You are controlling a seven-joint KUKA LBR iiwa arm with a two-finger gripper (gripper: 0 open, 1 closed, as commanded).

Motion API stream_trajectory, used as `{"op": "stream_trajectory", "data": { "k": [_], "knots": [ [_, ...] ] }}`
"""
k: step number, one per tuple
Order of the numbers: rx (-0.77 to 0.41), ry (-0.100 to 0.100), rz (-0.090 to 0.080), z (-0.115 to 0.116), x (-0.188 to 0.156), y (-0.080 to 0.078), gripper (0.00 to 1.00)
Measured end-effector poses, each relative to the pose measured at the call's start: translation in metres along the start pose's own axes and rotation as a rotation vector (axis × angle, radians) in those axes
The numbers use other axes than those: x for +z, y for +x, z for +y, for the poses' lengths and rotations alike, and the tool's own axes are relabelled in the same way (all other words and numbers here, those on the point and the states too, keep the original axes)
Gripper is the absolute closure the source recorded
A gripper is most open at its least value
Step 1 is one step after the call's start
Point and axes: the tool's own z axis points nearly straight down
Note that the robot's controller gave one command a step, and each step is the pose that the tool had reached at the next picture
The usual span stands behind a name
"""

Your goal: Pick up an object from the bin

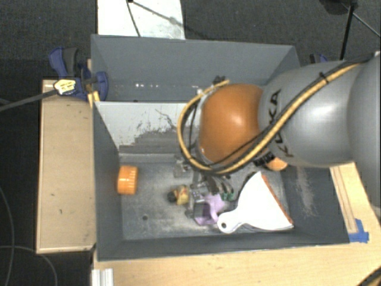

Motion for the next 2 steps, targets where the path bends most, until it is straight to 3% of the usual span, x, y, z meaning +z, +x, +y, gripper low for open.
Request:
{"op": "stream_trajectory", "data": {
  "k": [1,2],
  "knots": [
    [-0.089,0.001,0.01,-0.013,0.031,-0.03,0.0],
    [-0.108,0.001,0.003,-0.035,0.053,-0.036,0.0]
  ]
}}
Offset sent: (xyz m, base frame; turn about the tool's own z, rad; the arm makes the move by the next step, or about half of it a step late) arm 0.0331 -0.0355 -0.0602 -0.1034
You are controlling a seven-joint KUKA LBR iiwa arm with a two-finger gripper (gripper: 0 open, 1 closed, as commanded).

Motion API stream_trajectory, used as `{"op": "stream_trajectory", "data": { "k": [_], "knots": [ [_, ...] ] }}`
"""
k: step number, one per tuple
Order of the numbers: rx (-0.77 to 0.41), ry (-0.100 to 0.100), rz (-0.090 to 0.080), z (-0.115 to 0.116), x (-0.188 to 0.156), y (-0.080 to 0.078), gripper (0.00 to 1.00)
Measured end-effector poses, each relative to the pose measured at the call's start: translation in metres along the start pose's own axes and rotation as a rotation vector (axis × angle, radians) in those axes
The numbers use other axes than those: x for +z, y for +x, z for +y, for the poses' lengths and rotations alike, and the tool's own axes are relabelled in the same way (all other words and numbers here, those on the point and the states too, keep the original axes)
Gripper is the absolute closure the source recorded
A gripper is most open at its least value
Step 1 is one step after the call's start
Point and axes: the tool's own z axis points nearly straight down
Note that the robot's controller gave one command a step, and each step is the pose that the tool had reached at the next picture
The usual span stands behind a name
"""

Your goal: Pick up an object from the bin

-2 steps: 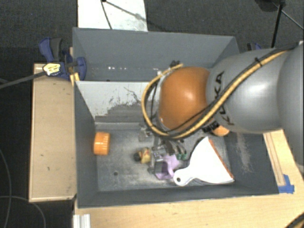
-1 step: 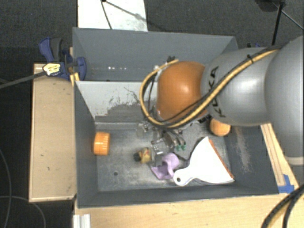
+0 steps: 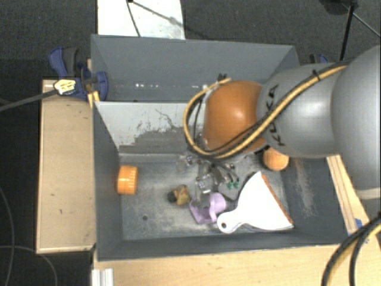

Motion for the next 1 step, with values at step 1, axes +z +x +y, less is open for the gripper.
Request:
{"op": "stream_trajectory", "data": {
  "k": [1],
  "knots": [
    [-0.085,0.0,0.005,-0.0036,0.0171,-0.0012,0.0]
  ]
}}
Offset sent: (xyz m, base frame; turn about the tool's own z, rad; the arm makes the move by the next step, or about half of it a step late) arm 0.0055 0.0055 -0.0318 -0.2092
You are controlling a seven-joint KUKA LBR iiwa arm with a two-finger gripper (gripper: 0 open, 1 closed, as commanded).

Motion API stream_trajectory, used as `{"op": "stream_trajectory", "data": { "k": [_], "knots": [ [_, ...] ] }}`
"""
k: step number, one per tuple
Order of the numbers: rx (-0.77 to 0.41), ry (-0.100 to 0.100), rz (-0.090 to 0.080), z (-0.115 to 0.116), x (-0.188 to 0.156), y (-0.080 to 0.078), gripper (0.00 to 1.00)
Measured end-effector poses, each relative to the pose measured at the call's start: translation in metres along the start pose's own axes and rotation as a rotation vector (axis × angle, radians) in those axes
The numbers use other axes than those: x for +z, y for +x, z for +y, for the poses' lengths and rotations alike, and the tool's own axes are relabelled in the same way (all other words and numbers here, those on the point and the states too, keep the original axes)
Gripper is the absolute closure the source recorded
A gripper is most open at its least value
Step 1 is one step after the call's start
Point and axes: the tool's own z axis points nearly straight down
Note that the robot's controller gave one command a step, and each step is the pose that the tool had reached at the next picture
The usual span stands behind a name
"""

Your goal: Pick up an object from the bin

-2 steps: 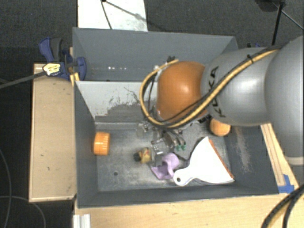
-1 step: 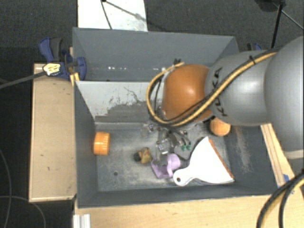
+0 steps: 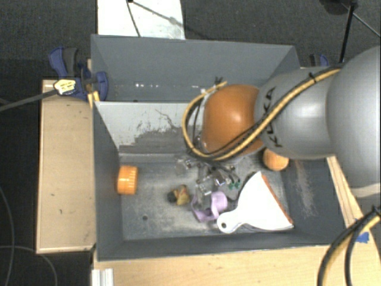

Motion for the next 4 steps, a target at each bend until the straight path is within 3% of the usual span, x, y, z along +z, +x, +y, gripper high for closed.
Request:
{"op": "stream_trajectory", "data": {
  "k": [1,2,4],
  "knots": [
    [-0.118,-0.001,-0.001,0.0056,0.0115,-0.0062,0.0],
    [0.0,-0.001,0.001,0.0135,0.0143,-0.0067,1.0],
    [0.011,-0.002,0.002,0.0135,0.0143,-0.0066,1.0]
  ]
}}
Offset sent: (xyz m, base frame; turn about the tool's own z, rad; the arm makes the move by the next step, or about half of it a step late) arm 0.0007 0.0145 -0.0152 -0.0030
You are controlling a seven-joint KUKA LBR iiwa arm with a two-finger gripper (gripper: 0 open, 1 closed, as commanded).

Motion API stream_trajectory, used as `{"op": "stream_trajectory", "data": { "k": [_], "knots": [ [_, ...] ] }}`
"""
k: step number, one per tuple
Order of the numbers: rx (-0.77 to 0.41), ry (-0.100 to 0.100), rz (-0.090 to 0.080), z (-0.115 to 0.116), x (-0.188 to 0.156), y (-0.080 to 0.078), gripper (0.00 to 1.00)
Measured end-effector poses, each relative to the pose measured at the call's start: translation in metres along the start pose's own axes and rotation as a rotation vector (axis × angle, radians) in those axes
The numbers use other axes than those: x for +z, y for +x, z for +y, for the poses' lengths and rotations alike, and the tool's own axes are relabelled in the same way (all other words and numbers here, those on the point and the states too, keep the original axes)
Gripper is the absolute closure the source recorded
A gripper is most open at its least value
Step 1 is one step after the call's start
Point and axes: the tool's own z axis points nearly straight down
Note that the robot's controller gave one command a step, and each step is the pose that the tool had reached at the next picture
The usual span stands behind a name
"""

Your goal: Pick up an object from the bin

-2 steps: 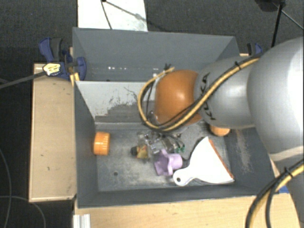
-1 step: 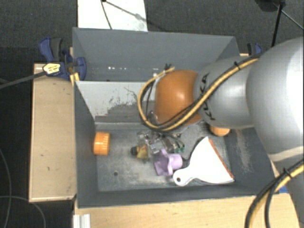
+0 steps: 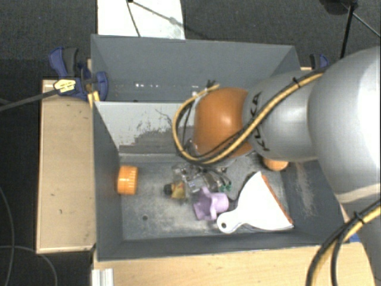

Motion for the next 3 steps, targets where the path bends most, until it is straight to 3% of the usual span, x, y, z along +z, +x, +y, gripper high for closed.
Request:
{"op": "stream_trajectory", "data": {
  "k": [2,3],
  "knots": [
    [0.002,0.0,0.0,0.0,0.0,0.0,1.0],
    [-0.065,0.003,-0.011,0.001,-0.182,0.009,1.0]
  ]
}}
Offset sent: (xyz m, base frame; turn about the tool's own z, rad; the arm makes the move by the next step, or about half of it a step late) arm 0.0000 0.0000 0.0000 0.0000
